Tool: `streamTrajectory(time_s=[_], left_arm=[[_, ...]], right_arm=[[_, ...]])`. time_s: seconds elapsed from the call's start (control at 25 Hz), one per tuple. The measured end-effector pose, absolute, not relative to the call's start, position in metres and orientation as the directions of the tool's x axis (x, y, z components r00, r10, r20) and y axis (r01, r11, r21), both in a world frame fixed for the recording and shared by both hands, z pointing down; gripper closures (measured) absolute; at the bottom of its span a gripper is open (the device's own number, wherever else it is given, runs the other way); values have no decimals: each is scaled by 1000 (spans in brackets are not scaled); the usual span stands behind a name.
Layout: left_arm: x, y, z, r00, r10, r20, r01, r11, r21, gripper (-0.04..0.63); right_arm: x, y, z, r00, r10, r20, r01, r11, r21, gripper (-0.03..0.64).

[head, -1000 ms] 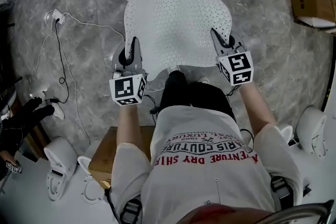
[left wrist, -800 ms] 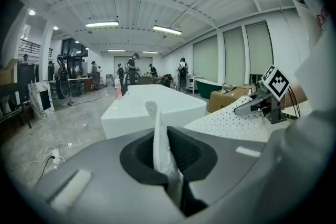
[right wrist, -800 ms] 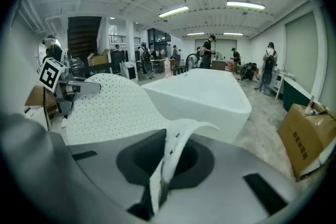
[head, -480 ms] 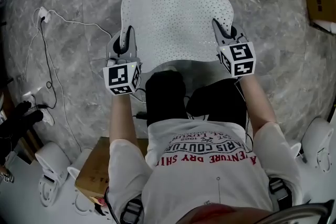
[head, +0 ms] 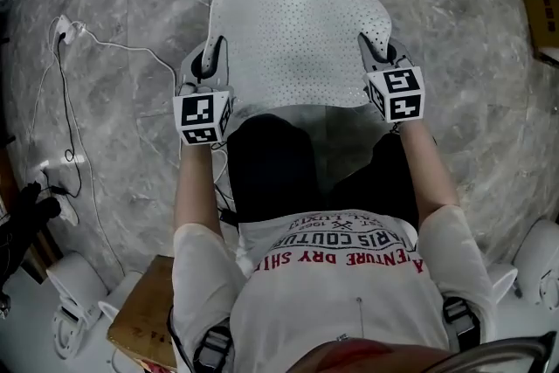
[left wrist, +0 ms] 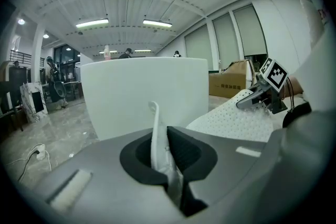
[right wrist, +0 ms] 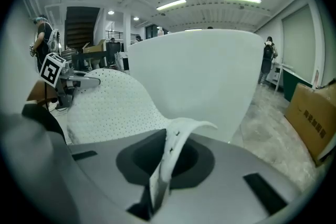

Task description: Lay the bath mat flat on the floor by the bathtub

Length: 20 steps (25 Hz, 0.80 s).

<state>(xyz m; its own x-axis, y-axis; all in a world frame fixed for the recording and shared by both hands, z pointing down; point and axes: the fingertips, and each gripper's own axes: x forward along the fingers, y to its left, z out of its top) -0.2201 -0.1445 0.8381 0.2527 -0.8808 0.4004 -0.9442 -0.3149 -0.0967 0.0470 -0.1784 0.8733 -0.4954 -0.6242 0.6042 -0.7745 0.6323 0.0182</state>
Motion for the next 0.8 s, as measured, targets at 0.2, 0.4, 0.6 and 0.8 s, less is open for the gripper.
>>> streamTrajectory(time_s=[0.2, 0.4, 0.6, 0.8], left_arm=[[-227, -142, 876, 255, -882, 396, -949, -306, -71, 575], [-229, -135, 915, 266, -868, 419, -947, -316, -55, 575], [-241, -134, 956, 240, -854, 462, -960, -278, -15, 575], [-244, -149, 984, 236, -836, 495, -960, -278, -12, 575]], right_arm=[[41, -179, 913, -486, -638, 597, -781, 624, 32, 601], [31, -175, 942, -512, -630, 584, -761, 648, 32, 601], [24, -176, 979, -507, -610, 609, -761, 649, 16, 601], [26, -187, 1006, -454, -609, 650, -786, 618, 30, 601]])
